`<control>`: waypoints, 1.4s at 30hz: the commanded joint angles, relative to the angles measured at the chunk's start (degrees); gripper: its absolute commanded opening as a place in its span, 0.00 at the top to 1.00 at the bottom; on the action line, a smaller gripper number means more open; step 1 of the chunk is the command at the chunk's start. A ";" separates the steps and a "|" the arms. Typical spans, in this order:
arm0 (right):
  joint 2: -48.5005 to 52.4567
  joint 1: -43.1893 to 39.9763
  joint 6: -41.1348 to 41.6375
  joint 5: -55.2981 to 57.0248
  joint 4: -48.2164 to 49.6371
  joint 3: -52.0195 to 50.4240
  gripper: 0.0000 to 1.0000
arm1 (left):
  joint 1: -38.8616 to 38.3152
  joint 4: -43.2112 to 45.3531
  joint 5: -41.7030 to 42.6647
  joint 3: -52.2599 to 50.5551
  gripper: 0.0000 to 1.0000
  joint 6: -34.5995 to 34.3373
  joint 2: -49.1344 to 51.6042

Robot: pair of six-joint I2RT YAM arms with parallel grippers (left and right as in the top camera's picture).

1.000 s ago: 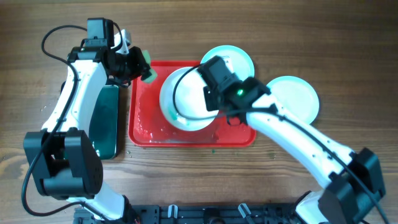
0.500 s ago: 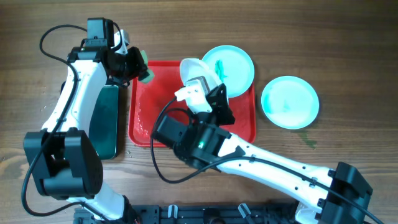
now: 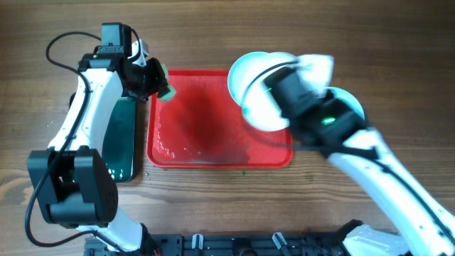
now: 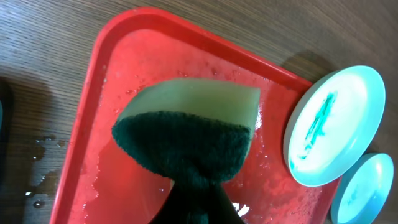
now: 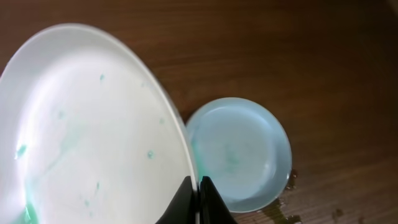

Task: Clean dirty plates on tray and stack at the side
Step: 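Carry the plate with the right gripper and stack it on the side plate, then grasp the last white plate with the right gripper and tilt it toward the sponge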

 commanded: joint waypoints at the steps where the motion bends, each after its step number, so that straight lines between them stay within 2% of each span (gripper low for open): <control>1: -2.23 -17.77 -1.55 -15.96 -1.51 -0.20 0.96 | -2.27 0.11 -2.58 -0.22 0.96 -0.50 -0.33; 4: -0.13 -32.81 -5.27 -22.32 -0.24 -3.15 0.96 | -4.50 0.20 -5.81 -0.22 0.96 -0.50 -0.33; 7: 2.67 -41.13 -6.45 -25.20 3.04 -8.81 0.96 | -4.87 0.31 -5.95 -0.22 0.96 -0.50 -0.33; 12: 7.08 -44.35 -8.83 -27.71 10.40 -16.57 0.96 | -4.87 0.52 -5.95 -0.22 0.96 -0.50 -0.33; 13: 8.13 -44.35 -8.81 -27.69 11.47 -17.64 0.92 | -4.87 0.52 -5.95 -0.22 0.96 -0.50 -0.33; 14: 9.07 -44.35 -8.74 -28.04 11.74 -18.08 0.67 | -4.87 0.50 -5.95 -0.22 0.96 -0.50 -0.33; 15: 9.90 -44.35 -8.87 -29.75 11.98 -18.12 0.61 | -4.87 0.50 -5.97 -0.22 0.96 -0.50 -0.33; 17: 9.60 -44.33 -11.19 -37.35 13.35 -16.90 0.56 | -4.87 0.96 -5.95 -0.22 0.96 -0.50 -0.33; 20: 7.63 -42.10 -14.43 -51.17 16.24 -12.15 0.55 | -4.87 0.98 -5.95 -0.22 0.96 -0.52 -0.33; 23: 7.80 -33.73 -13.11 -51.71 22.03 -9.68 0.41 | -4.87 0.96 -6.03 -0.22 0.96 -1.42 -0.33; 25: 10.71 -28.13 -7.28 -46.95 24.04 -9.68 0.42 | -4.87 0.94 -6.16 -0.22 0.96 -2.21 -0.31; 29: 19.56 -20.83 -2.34 -44.02 26.16 -9.68 0.53 | -4.87 0.94 -6.16 -0.22 0.96 -2.23 -0.31; 31: 23.04 -18.69 -1.16 -43.65 27.43 -9.68 0.56 | -4.87 0.94 -6.19 -0.22 0.96 -2.56 -0.31; 38: 28.50 -14.43 0.66 -44.13 29.24 -9.70 0.79 | -4.87 0.15 -6.80 -0.22 0.96 -3.28 -0.31; 42: 30.23 -11.41 0.70 -45.05 29.16 -9.90 0.80 | -4.87 0.28 -6.80 -0.22 0.96 -3.28 -0.31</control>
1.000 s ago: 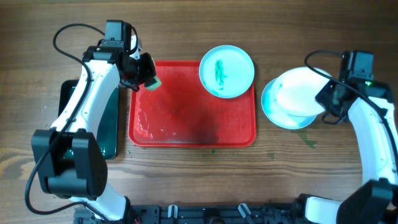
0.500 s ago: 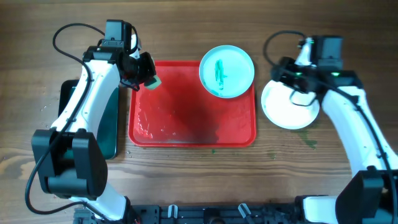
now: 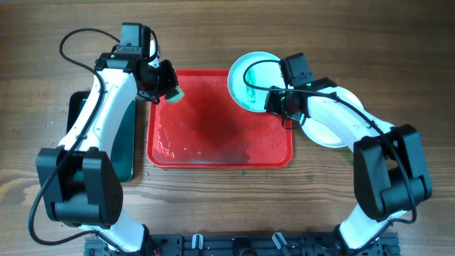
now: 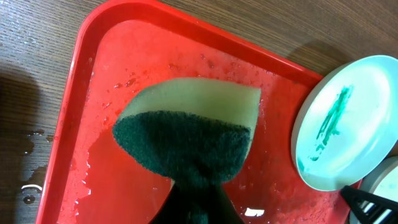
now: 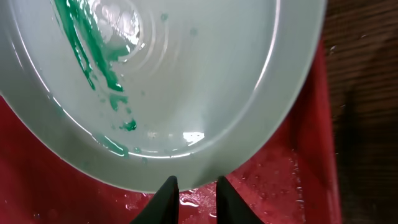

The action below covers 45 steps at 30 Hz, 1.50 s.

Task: Clean dirty plates on tray and stack at the side
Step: 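Grasp the last white plate with the right gripper and tilt it toward the sponge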

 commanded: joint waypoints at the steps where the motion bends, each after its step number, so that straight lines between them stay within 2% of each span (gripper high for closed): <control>1: 3.06 3.13 1.70 -0.37 0.31 0.20 0.80 | 0.15 0.00 -0.98 -0.11 0.96 -0.76 -0.31; 6: 4.22 6.82 2.71 -4.52 1.42 0.20 0.81 | 0.15 0.00 -0.98 -0.11 0.96 -0.76 -0.31; 9: 4.20 9.92 1.62 -11.93 1.40 0.28 0.88 | 0.15 0.00 -0.98 -0.11 0.96 -0.76 -0.31; 12: 4.20 14.47 -1.11 -13.86 0.52 2.10 0.88 | 0.15 0.04 -0.98 -0.11 0.96 -0.76 -0.31; 13: 4.20 15.61 -1.75 -12.39 -1.77 3.48 0.87 | 0.15 0.04 -0.98 -0.11 0.96 -0.76 -0.31; 15: 4.20 14.93 -1.73 -9.38 -3.61 5.44 0.74 | 0.15 0.02 -0.98 -0.11 0.96 -0.76 -0.31; 19: 4.17 10.12 -1.60 2.49 -8.44 12.41 0.68 | 0.15 0.02 -0.98 -0.11 0.96 -0.76 -0.31; 21: 4.20 7.41 0.46 8.17 -8.90 12.94 0.58 | 0.15 0.02 -0.98 -0.11 0.96 -0.76 -0.31; 25: 5.22 2.95 2.40 9.31 -8.48 11.15 0.55 | 0.15 -0.02 -0.98 -0.11 0.96 -0.74 -0.31; 29: 8.83 2.62 3.13 8.74 -8.15 10.58 0.53 | 0.15 -0.02 -0.98 -0.11 0.96 -0.74 -0.31; 32: 12.11 2.64 3.10 4.28 -6.99 10.58 0.55 | 0.15 -0.02 -0.98 -0.11 0.96 -0.74 -0.31; 36: 12.35 3.69 1.07 -0.70 -7.48 10.60 0.72 | 0.15 -0.09 -0.98 -0.11 0.96 -0.74 -0.31; 45: 12.22 14.23 -2.86 -7.65 -9.01 11.06 0.77 | 0.15 -0.20 -0.98 -0.11 0.96 -0.74 -0.31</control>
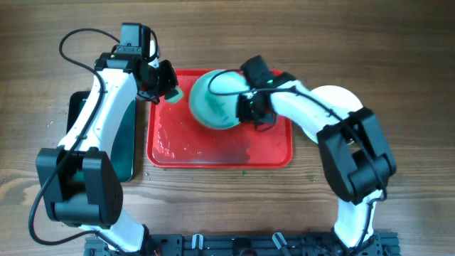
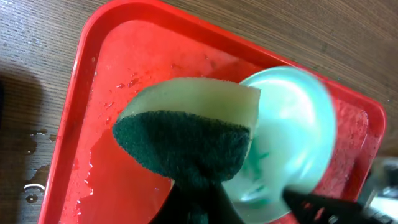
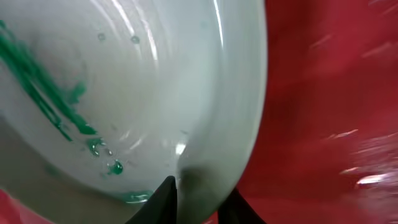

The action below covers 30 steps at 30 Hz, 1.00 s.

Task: Clean dirty plates on tray and stack at the side
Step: 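Grasp the last white plate with the right gripper and tilt it toward the sponge, then scrub the tilted plate with the sponge held by the left gripper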

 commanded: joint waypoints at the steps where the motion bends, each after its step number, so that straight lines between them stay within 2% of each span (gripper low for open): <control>1: 1.44 4.33 -1.25 -4.22 -1.88 0.22 0.77 | 0.15 -0.07 -0.57 -0.11 0.96 -0.74 -0.31; 3: 0.52 5.25 -2.36 -3.63 -3.61 1.79 0.73 | 0.15 -0.07 -0.57 -0.11 0.96 -0.74 -0.31; 5: -1.05 4.42 -5.49 -0.39 -4.33 3.85 0.63 | 0.15 -0.09 -0.57 -0.11 0.96 -0.72 -0.31; 7: -1.31 2.82 -12.09 2.75 -4.66 6.93 0.48 | 0.15 -0.09 -0.57 -0.11 0.96 -0.72 -0.31; 8: -1.22 1.88 -17.07 4.13 -2.62 7.48 0.45 | 0.15 -0.09 -0.57 -0.11 0.96 -0.74 -0.31; 11: 0.15 0.57 -28.13 6.23 3.26 7.45 0.43 | 0.15 -0.11 -0.57 -0.11 0.96 -0.74 -0.31; 13: 2.36 0.70 -31.50 6.21 6.67 7.45 0.43 | 0.15 -0.11 -0.57 -0.11 0.96 -0.74 -0.31; 15: 4.68 0.74 -31.45 6.01 9.25 7.45 0.44 | 0.15 -0.11 -0.57 -0.11 0.96 -0.74 -0.31; 17: 6.32 0.74 -31.47 4.17 10.78 7.45 0.46 | 0.15 -0.11 -0.57 -0.11 0.96 -0.74 -0.31; 18: 7.08 0.74 -31.39 2.99 11.30 7.43 0.52 | 0.15 -0.11 -0.57 -0.11 0.96 -0.74 -0.28; 21: 7.39 0.74 -29.62 2.91 11.56 7.43 0.76 | 0.15 -0.11 -0.57 -0.11 0.96 -0.74 -0.28; 23: 7.39 0.74 -24.70 2.91 10.73 7.43 0.95 | 0.15 -0.28 -0.57 -0.11 0.96 -0.74 -0.26; 28: 7.39 0.98 -0.02 3.10 -0.11 7.43 0.96 | 0.15 -0.92 -0.79 -1.01 0.96 -0.72 -0.22; 30: 7.39 1.09 3.98 2.19 -4.04 7.41 0.96 | 0.15 -0.24 -1.22 -2.64 0.96 -0.72 -0.22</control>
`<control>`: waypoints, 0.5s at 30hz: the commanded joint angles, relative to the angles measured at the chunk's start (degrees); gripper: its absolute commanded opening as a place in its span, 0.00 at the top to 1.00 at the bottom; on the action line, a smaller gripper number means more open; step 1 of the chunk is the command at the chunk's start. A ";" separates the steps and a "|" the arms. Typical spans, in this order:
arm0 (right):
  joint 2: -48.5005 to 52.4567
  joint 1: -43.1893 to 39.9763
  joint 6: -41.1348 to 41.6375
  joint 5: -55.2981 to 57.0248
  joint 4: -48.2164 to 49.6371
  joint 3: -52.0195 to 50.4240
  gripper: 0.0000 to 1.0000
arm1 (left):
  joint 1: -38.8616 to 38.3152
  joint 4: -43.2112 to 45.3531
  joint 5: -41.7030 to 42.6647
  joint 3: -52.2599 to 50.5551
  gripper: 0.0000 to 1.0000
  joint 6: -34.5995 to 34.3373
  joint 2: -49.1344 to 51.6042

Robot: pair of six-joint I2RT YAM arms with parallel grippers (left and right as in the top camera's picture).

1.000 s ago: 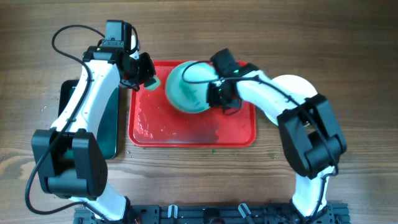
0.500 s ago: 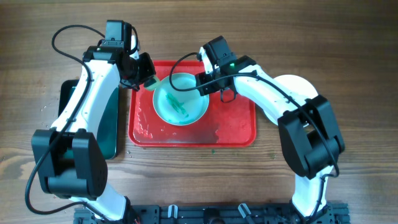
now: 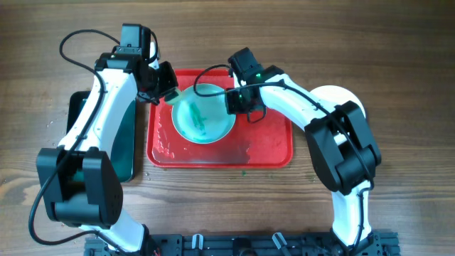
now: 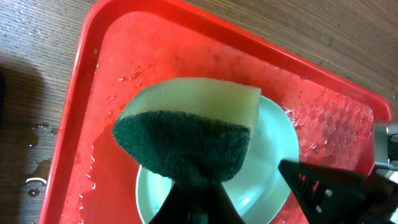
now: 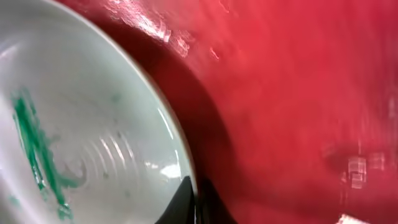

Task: Clean dirty plates on tray and stack at the side
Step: 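Scrub the tilted plate with the sponge held by the left gripper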

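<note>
A pale plate with a green smear lies flat in the left half of the red tray. My right gripper is shut on the plate's right rim; in the right wrist view its jaws pinch the plate's edge. My left gripper is shut on a yellow-and-green sponge and hovers just over the plate's far left edge. In the left wrist view the sponge covers part of the plate, and the right gripper shows at the lower right.
A white plate lies on the wooden table right of the tray. A dark basin stands left of the tray. Water drops lie on the tray's floor.
The dirty plate was held tilted over the tray's far middle; now it lies flat in the tray's left half, with my right gripper still on its rim. The left arm has not moved.
My right gripper first held a plate over the table at the right, while the smeared plate sat at the tray's far right corner. Then that plate lay at the right and the jaws straddled the smeared plate's rim. Later it was tilted over the tray, and now it lies flat there.
</note>
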 commanded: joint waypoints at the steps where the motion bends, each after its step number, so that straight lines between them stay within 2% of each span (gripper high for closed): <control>1: 1.55 0.52 9.86 -1.20 -4.52 -1.05 0.96 | 0.15 0.57 -1.20 -2.99 0.96 -0.63 -0.17; 3: 1.55 0.52 3.50 -5.62 -4.52 -1.09 0.96 | 0.13 0.76 -1.25 -4.15 0.96 2.19 0.33; 6: 1.55 0.50 2.78 -6.69 -3.28 -1.20 0.96 | 0.13 1.73 -1.86 -6.19 0.96 4.04 1.46; 9: 1.55 0.52 0.00 -11.91 -0.81 -1.20 0.96 | -0.02 7.10 -1.79 -10.40 0.96 5.73 1.84; 15: 1.55 0.50 -4.07 -14.45 0.39 -1.20 0.96 | -3.76 13.60 -2.03 -17.29 0.96 15.96 2.23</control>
